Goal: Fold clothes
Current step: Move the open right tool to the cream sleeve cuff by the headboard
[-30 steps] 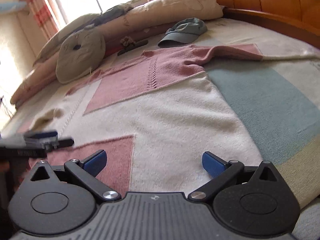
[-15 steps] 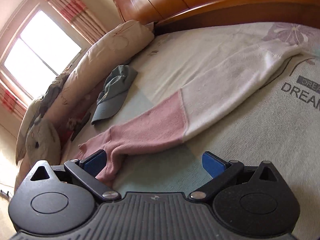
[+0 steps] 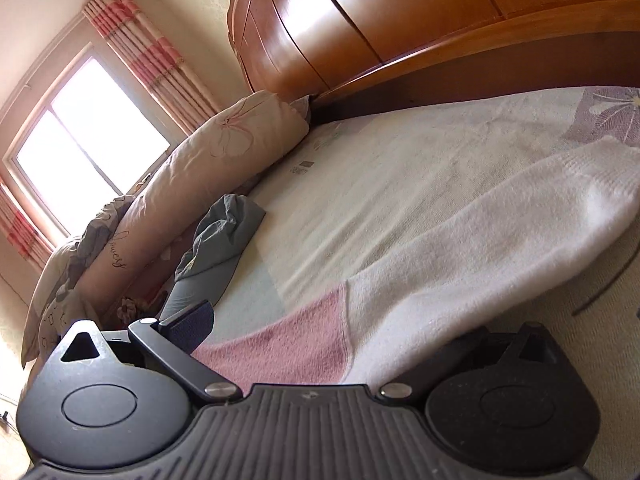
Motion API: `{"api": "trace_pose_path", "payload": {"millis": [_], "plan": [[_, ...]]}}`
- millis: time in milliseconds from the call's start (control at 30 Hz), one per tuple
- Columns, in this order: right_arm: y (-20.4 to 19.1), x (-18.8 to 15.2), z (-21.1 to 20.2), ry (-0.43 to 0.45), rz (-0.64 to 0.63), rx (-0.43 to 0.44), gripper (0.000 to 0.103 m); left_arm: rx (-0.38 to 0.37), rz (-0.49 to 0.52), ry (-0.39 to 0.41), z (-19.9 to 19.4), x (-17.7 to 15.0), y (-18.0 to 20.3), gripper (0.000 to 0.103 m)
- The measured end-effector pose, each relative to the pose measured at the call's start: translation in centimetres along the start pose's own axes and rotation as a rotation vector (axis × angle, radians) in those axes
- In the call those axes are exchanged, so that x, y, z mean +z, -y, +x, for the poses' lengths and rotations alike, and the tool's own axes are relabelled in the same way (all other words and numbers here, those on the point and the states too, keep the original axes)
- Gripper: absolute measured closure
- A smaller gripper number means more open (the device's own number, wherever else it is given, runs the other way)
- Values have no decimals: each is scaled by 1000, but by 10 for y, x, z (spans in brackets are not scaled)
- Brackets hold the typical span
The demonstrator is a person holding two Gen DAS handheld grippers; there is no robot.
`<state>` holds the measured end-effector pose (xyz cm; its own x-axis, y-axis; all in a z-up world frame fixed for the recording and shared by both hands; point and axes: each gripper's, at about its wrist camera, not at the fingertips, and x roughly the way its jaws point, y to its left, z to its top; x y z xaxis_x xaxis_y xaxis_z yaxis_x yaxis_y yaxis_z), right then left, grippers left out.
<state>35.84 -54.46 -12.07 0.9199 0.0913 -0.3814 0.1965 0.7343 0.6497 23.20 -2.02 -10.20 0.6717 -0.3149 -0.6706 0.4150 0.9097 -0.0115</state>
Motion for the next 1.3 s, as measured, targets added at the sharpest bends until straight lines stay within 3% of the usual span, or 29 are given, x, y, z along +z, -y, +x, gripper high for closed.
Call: {"api": "trace_pose_path", "payload": {"millis": [333, 467, 633, 867, 933, 1133, 1300], "plan": [[48, 61, -18, 165, 188, -11, 0, 11, 1, 3, 3, 1, 0, 1], [59, 83, -18, 142, 212, -73, 0, 16, 6, 3, 4, 1, 0, 1], [60, 54, -32, 13, 242, -27, 0, 19, 8, 4, 2, 0, 2, 1], [15, -8, -53, -119, 77, 30, 0, 20, 5, 11, 1, -2, 1, 1], [3, -11, -41, -136, 13, 2, 0, 18, 7, 14, 1, -3, 1, 1], [20, 11, -16, -53, 147, 14, 0, 12, 6, 26, 1, -5, 0, 1], [18, 9, -10, -1, 79, -12, 0, 6, 2, 30, -1, -6, -1, 1]]}}
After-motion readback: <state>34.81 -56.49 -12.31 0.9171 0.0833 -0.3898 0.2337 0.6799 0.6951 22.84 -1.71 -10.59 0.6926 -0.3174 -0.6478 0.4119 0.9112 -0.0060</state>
